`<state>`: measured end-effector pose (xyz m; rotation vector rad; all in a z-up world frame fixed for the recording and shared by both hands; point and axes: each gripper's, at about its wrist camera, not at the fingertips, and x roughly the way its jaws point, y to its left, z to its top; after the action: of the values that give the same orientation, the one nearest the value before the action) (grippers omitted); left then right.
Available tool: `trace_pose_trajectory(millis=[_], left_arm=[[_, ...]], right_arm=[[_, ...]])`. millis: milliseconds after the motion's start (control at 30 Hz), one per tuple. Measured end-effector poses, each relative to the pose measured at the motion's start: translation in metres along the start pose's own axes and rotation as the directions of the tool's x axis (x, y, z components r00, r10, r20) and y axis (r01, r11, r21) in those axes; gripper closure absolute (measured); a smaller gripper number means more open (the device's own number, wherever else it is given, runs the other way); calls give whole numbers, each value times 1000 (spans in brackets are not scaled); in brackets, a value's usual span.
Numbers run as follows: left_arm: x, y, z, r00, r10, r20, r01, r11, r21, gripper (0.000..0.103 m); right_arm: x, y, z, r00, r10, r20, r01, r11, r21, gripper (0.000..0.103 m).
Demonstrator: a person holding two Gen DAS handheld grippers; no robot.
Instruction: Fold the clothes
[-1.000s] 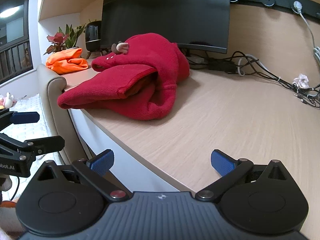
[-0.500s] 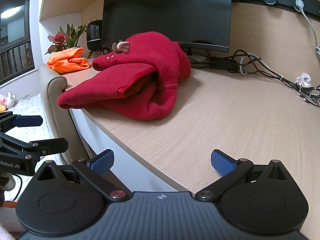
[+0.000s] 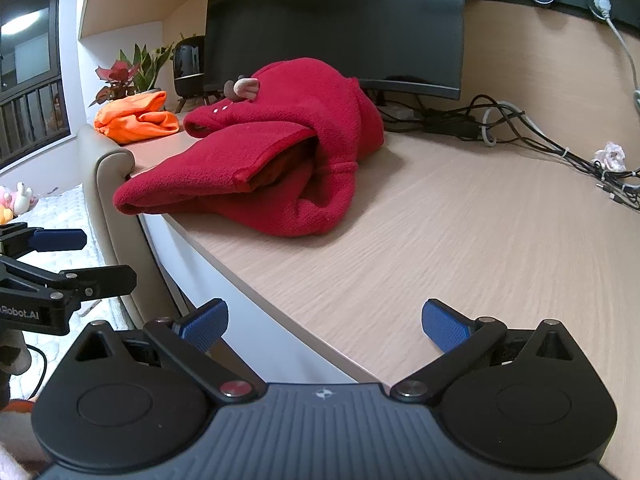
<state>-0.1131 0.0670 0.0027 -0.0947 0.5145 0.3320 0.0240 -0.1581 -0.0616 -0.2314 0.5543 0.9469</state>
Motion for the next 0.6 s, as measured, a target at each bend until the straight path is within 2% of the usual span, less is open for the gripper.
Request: trace_pose_trajectory(millis=[600], left_arm=[[0,5,-1,1000,3,-4,-3,1000,-8,0]], right_arm=[[4,3,1,1000,11,-11,-11,1000,-5,0]])
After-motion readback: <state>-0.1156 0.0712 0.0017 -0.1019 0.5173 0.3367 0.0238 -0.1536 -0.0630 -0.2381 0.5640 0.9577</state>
